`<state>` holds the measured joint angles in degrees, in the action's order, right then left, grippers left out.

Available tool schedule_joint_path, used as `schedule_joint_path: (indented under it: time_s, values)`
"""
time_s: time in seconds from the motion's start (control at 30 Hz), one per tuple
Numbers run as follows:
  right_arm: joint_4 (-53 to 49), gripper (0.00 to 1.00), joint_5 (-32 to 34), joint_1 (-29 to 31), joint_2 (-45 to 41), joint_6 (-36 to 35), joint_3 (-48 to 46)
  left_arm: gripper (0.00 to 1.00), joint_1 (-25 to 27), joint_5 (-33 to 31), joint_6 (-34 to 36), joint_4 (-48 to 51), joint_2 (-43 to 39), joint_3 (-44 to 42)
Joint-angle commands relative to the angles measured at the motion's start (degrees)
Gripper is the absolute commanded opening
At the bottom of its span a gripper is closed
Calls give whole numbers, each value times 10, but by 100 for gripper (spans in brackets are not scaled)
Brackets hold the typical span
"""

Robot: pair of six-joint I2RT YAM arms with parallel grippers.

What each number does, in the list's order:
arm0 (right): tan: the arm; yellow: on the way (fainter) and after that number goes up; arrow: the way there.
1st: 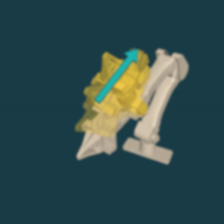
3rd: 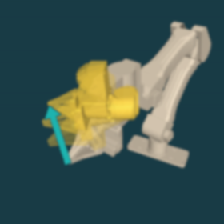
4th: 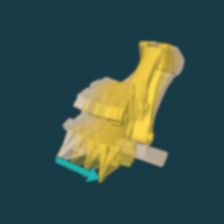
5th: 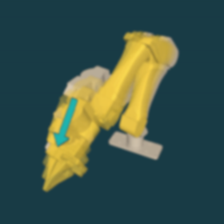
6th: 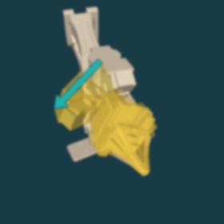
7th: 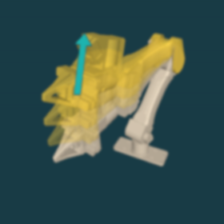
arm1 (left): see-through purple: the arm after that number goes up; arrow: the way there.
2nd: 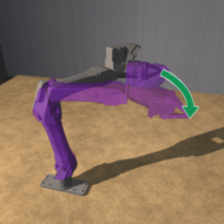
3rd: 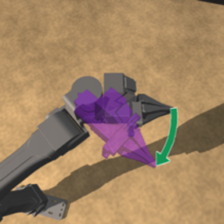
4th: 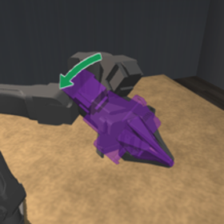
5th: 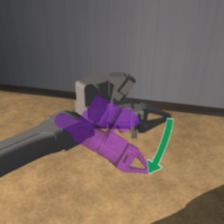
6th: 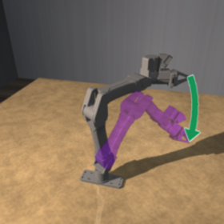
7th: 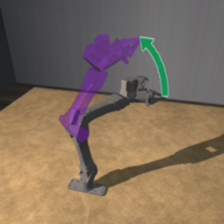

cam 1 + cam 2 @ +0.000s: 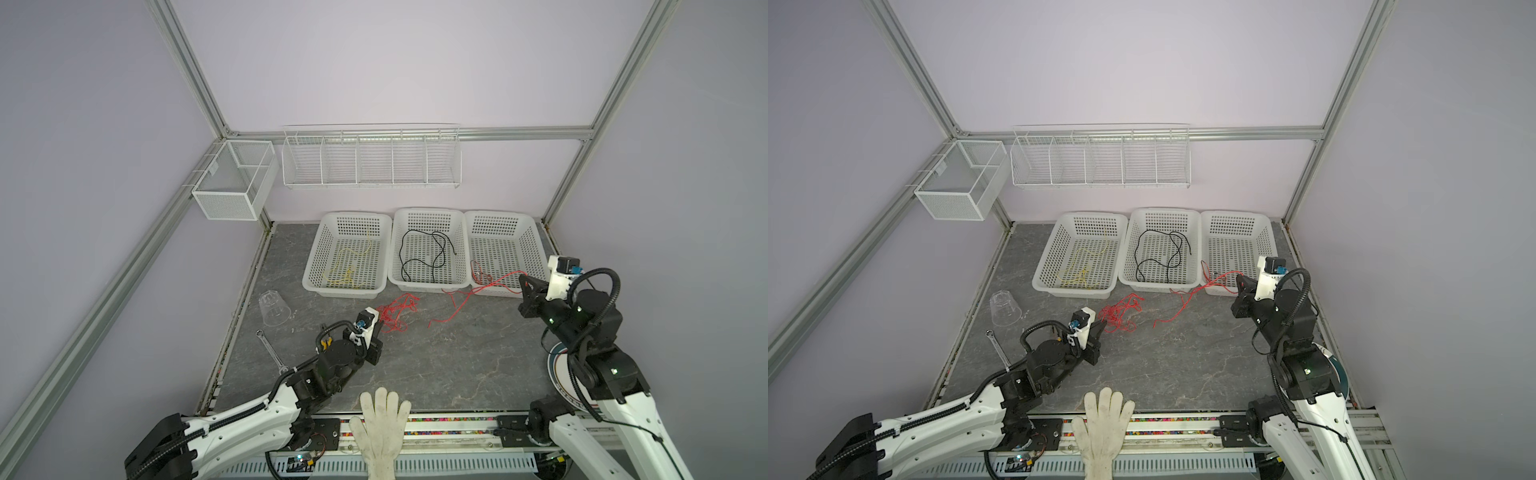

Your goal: Untangle the cables

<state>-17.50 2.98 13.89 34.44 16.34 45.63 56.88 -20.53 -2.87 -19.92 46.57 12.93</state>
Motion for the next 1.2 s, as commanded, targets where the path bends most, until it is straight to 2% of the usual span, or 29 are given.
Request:
schedule_joint_path:
  time_s: [0.0, 0.2, 0.37, 0.53, 0.8, 0.97, 1.17]
  values:
    - [79, 6, 58, -2, -4, 25, 5, 0, -3, 9, 1, -31, 8, 10]
    - [119, 6, 84, -2, 42, 31, 39, 0, -3, 9, -3, -28, 16, 11]
    - [115, 6, 115, -2, 85, -14, 96, 0, -3, 6, -6, -27, 19, 10]
    - [110, 6, 208, -2, 118, -61, 137, 0, -3, 7, -5, -30, 26, 9]
    - [151, 6, 353, -2, 160, -92, 169, 0, -3, 10, -6, -40, 46, 13]
    - [169, 6, 407, -2, 194, -106, 144, 0, -3, 14, -6, -46, 60, 16]
    - [202, 6, 447, -2, 207, -84, 52, 0, -3, 17, -3, -38, 73, 26]
